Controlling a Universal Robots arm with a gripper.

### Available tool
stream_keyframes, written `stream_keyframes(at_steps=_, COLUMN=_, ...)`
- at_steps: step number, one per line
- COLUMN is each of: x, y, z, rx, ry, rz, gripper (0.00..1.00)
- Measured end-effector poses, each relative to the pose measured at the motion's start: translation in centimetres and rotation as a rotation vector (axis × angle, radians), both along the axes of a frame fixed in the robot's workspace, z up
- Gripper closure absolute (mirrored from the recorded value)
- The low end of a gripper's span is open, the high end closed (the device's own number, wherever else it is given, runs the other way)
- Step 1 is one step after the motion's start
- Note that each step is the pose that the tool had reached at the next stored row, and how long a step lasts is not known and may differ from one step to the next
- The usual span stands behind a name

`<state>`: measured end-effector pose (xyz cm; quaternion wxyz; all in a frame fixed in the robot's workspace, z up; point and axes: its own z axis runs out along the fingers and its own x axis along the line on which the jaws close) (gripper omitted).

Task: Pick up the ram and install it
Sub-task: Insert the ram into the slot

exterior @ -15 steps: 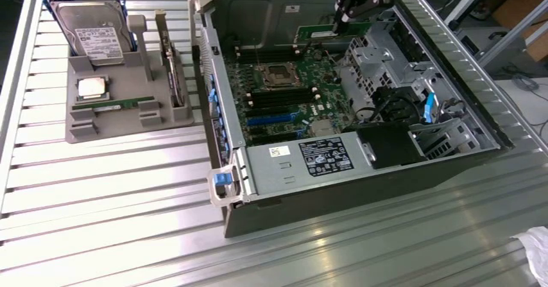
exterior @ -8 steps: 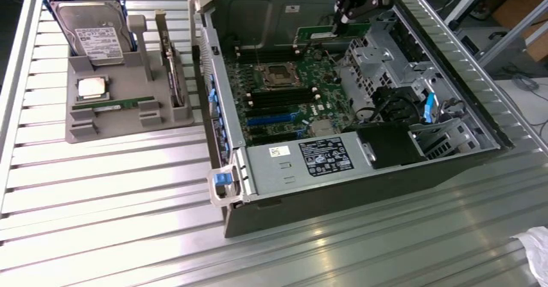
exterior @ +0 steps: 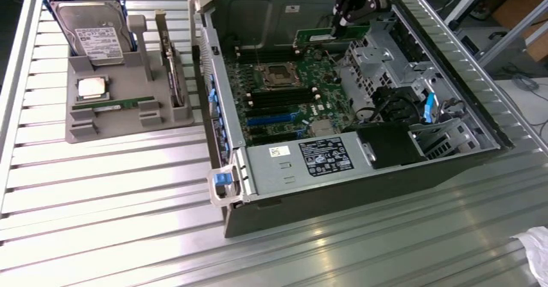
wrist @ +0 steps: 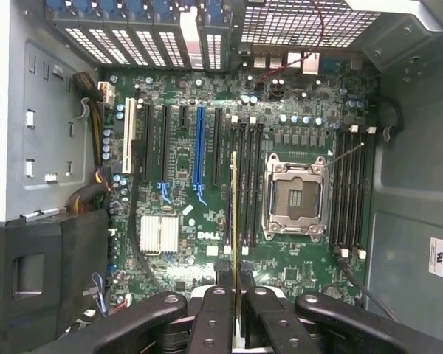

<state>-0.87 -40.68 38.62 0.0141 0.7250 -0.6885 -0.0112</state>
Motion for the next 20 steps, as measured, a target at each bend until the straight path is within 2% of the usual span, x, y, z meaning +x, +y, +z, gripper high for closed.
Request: stream_keyframes(at_steps=20, x=0.00, y=0.00, z=-0.80, rx=0.0001, ry=0.0000, rz=0.000, gripper=0.87)
